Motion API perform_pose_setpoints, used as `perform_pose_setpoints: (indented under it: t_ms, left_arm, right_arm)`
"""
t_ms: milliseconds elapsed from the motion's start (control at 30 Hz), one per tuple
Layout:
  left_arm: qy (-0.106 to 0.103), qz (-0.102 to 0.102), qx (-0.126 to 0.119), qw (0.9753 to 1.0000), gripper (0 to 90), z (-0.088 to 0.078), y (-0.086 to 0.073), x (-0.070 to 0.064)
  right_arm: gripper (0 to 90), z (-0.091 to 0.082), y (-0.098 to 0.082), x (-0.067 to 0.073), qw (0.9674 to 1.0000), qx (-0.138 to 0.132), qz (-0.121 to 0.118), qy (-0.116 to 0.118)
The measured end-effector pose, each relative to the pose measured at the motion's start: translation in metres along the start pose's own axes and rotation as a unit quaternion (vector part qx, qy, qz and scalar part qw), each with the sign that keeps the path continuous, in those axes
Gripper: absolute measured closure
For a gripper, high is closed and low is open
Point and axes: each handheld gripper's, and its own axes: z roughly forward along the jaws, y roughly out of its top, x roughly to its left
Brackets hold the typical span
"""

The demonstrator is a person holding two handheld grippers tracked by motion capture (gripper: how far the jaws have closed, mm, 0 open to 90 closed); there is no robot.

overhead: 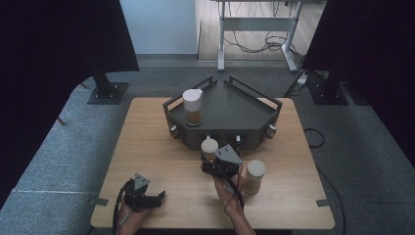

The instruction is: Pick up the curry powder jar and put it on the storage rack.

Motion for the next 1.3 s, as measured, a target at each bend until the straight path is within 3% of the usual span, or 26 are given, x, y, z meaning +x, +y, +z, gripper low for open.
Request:
perform_pose_setpoints:
  t_ms: [433, 667, 933, 1300]
  left_arm:
    - [0.0, 0.002, -0.001, 1.0, 2.8, 0.0, 0.0, 0.0]
    - [-0.001, 0.004, 0.001, 1.0, 2.8, 0.0, 0.0, 0.001]
    - [-0.001, 0.002, -0.001, 1.0, 2.8, 0.0, 0.0, 0.0]
    - [-0.001, 0.004, 0.001, 1.0, 2.9, 0.0, 0.0, 0.001]
  right_arm:
    - [17.9, 0.013, -0.002, 0.001, 0.9999, 0.011, -0.003, 0.008]
    - [23.2, 0.02, -0.002, -0.002, 0.9996, 0.02, 0.006, 0.02]
    - [31.8, 0.022, -0.003, -0.003, 0.9992, 0.027, 0.011, 0.028]
    - [32.7, 0.022, -0.001, -0.005, 0.9985, 0.037, 0.016, 0.037]
